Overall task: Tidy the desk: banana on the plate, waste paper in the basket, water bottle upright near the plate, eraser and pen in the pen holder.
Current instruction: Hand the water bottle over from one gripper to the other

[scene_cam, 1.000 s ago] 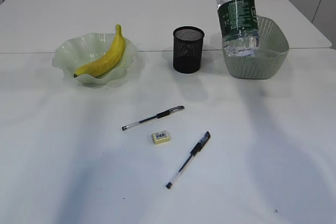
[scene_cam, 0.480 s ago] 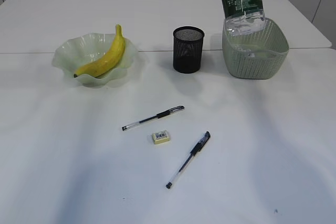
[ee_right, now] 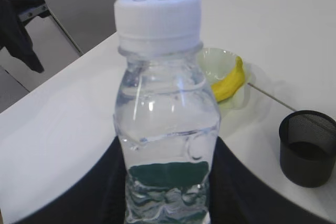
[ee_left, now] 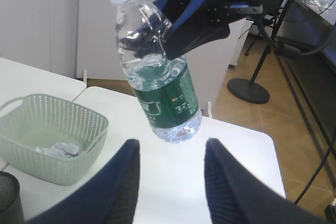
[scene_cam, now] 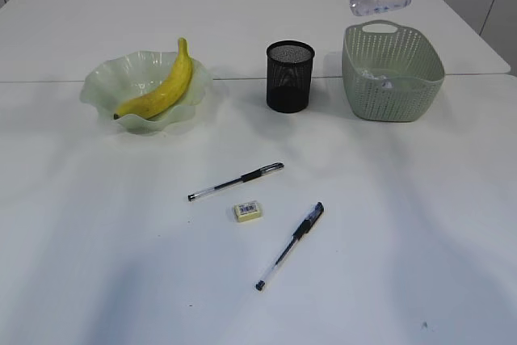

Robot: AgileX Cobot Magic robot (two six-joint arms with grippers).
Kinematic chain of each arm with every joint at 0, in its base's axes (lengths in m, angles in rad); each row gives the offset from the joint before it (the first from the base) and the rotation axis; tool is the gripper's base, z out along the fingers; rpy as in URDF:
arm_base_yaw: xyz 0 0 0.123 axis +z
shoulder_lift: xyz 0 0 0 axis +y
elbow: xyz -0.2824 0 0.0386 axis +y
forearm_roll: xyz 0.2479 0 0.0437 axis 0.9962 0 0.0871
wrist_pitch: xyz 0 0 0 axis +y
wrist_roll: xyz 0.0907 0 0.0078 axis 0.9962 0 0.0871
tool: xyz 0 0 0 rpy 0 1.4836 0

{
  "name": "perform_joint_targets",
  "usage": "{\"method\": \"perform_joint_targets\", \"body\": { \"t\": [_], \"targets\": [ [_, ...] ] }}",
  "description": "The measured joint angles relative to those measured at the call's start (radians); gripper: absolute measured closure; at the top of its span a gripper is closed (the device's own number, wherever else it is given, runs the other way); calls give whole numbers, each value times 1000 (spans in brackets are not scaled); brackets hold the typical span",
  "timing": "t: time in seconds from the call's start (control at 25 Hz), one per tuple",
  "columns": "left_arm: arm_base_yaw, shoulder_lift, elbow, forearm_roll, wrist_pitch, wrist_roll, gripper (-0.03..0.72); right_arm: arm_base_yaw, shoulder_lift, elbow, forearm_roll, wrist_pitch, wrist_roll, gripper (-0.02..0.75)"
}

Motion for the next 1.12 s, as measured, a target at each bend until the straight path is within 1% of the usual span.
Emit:
{"method": "perform_joint_targets", "body": {
  "t": [0.2,0.28,0.44,0.72,0.96,1.12],
  "targets": [
    [0,0,0,-2,0,15,404,0,-32,0,23,1,-53,453],
    [0,0,0,-4,0,27,405,0,-45,0,50,1,-85,453],
    [0,0,43,-32,0,70,411,0,-62,0,94,6,-124,453],
    [0,0,167,-155,-8,199,414,0,-64,-2,104,9,-171,453],
    [0,0,292,-304,-17,342,416,0,-70,-2,132,9,-208,453],
    [0,0,386,-331,-24,417,417,0,-71,-2,138,9,-225,453]
  ]
}}
